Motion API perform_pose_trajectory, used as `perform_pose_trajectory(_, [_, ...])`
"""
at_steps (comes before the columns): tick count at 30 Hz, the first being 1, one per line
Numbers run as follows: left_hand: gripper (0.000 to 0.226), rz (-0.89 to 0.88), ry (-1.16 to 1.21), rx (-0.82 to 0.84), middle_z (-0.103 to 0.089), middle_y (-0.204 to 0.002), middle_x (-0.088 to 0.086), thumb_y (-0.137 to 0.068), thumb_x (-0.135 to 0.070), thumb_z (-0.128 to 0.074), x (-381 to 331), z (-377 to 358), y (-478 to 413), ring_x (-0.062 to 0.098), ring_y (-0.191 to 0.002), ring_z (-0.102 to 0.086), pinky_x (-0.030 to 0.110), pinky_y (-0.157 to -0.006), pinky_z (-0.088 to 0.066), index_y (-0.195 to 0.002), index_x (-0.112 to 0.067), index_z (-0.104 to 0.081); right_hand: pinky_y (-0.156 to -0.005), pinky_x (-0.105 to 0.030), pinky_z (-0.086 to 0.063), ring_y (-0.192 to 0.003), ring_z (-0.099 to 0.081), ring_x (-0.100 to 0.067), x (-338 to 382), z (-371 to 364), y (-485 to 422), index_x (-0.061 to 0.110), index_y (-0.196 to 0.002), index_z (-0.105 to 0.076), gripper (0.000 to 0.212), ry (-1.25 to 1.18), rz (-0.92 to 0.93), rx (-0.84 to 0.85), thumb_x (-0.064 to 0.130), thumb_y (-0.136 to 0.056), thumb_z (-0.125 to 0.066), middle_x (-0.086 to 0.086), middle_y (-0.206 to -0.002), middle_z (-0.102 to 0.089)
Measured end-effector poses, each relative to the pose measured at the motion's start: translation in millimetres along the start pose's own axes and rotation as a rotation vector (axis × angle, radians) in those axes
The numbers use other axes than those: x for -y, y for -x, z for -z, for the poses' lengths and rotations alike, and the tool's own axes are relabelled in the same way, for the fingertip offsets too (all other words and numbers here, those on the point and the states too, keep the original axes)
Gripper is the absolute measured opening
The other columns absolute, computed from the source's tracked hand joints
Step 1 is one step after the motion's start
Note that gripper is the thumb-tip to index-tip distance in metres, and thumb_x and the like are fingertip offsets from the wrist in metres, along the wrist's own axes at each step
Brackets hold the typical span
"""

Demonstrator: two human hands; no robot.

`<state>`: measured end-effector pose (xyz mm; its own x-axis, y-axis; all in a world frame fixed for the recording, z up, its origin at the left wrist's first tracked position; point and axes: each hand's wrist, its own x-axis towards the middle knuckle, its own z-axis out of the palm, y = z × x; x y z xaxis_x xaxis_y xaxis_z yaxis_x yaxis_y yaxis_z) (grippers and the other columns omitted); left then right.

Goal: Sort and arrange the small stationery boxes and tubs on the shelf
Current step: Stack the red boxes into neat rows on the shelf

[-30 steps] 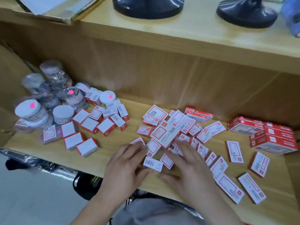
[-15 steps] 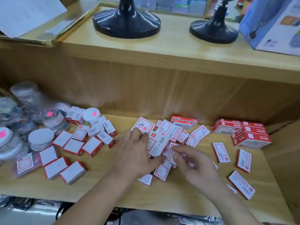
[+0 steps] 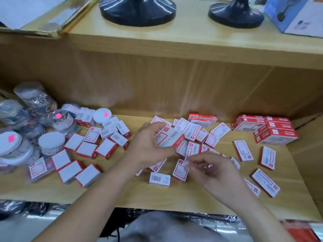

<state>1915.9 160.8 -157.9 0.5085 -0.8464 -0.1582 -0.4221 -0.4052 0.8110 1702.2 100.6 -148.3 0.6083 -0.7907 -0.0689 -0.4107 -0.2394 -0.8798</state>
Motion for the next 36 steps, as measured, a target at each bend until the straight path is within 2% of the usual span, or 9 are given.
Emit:
perform_pose_trajectory(3, [0.079, -0.02, 0.116, -0.008, -0.059, -0.115, -0.013, -0.056, -0.045, -0.092, 7.2, 18.5, 18.0, -0.005, -0.107, -0.057, 0.024, -0.097, -0.049, -0.129, -0.034, -0.063, -0.072, -0.023, -0.053, -0.088, -0.065, -0.008, 11.6, -29.6, -1.3, 0.053, -0.114, -0.062, 0.053, 0.05, 0.055, -0.005, 0.047, -0.067, -0.086, 0.024, -0.104, -0.066])
perform_pose_trajectory(7, [0.059, -0.065, 0.338, 0.091, -0.072, -0.114, -0.006, -0.068, -0.028, -0.093, 2.9, 35.0, 42.4, 0.008, -0.111, -0.065, 0.028, -0.091, -0.055, -0.121, -0.031, -0.069, -0.092, -0.03, -0.056, -0.12, -0.061, -0.006, 26.3, -38.9, -10.0, 0.042, -0.15, -0.035, 0.095, -0.389, -0.02, 0.118, 0.022, -0.073, -0.086, 0.025, -0.135, -0.058])
perform_pose_trajectory(10, [0.042, -0.108, 0.511, 0.192, -0.075, -0.116, 0.003, -0.084, -0.01, -0.082, -4.3, 34.7, 55.1, 0.018, -0.113, -0.07, 0.036, -0.095, -0.057, -0.124, -0.012, -0.069, -0.089, -0.037, -0.058, -0.113, -0.068, -0.02, 30.0, -28.0, -14.0, 0.028, -0.141, -0.05, 0.08, -0.603, 0.019, 0.262, 0.003, -0.071, -0.079, 0.01, -0.124, -0.069])
perform_pose_trajectory(13, [0.027, -0.095, 0.524, 0.143, -0.076, -0.113, 0.001, -0.097, -0.019, -0.066, 4.1, 30.2, 60.6, 0.015, -0.109, -0.071, 0.035, -0.096, -0.056, -0.122, -0.011, -0.071, -0.082, -0.042, -0.058, -0.099, -0.072, -0.031, 20.4, -21.3, -19.6, 0.02, -0.118, -0.062, 0.06, -0.593, 0.023, 0.158, 0.002, -0.065, -0.083, 0.001, -0.116, -0.068])
perform_pose_trajectory(18, [0.045, -0.322, -0.02, 0.042, -0.063, -0.121, -0.022, -0.084, -0.026, -0.078, 43.5, 13.8, 76.5, -0.001, -0.114, -0.059, 0.019, -0.093, -0.046, -0.128, -0.03, -0.066, -0.064, -0.022, -0.057, -0.08, -0.069, -0.009, 8.0, -25.6, -19.6, 0.02, -0.095, -0.056, 0.035, -0.561, -0.045, -0.219, 0.016, -0.07, -0.08, 0.008, -0.087, -0.066])
perform_pose_trajectory(23, [0.036, -0.505, -0.321, -0.031, -0.058, -0.11, -0.012, -0.084, -0.033, -0.075, 60.7, -10.1, 83.7, 0.017, -0.1, -0.058, 0.038, -0.084, -0.052, -0.119, -0.03, -0.068, -0.074, -0.042, -0.058, -0.087, -0.069, -0.013, 6.8, -29.5, -20.3, 0.025, -0.092, -0.044, 0.034, -0.57, -0.075, -0.392, 0.015, -0.085, -0.077, 0.015, -0.083, -0.071])
perform_pose_trajectory(30, [0.027, -0.069, 0.296, -0.153, -0.075, -0.108, -0.01, -0.093, -0.032, -0.07, 59.8, 4.7, 102.1, 0.015, -0.101, -0.07, 0.042, -0.092, -0.056, -0.12, -0.028, -0.073, -0.081, -0.046, -0.055, -0.079, -0.066, -0.005, 16.1, -35.0, -10.5, 0.025, -0.094, -0.047, 0.038, -0.532, -0.033, -0.264, 0.027, -0.074, -0.08, 0.01, -0.085, -0.063])
perform_pose_trajectory(33, [0.021, -0.045, 0.246, -0.22, -0.077, -0.106, -0.015, -0.099, -0.028, -0.063, 58.8, 13.1, 112.4, 0.01, -0.099, -0.071, 0.04, -0.09, -0.057, -0.116, -0.029, -0.076, -0.082, -0.063, -0.056, -0.087, -0.07, -0.013, 18.8, -39.1, -8.6, 0.028, -0.092, -0.049, 0.036, -0.509, -0.043, -0.208, 0.027, -0.076, -0.082, 0.015, -0.082, -0.066])
perform_pose_trajectory(36, [0.021, 0.0, 0.26, -0.255, -0.077, -0.104, -0.017, -0.102, -0.02, -0.061, 61.9, 13.4, 115.4, 0.007, -0.101, -0.072, 0.04, -0.093, -0.057, -0.114, -0.026, -0.077, -0.077, -0.047, -0.06, -0.082, -0.069, -0.006, 19.0, -40.8, -5.3, 0.026, -0.092, -0.049, 0.036, -0.502, -0.029, -0.198, 0.026, -0.076, -0.081, 0.013, -0.083, -0.065])
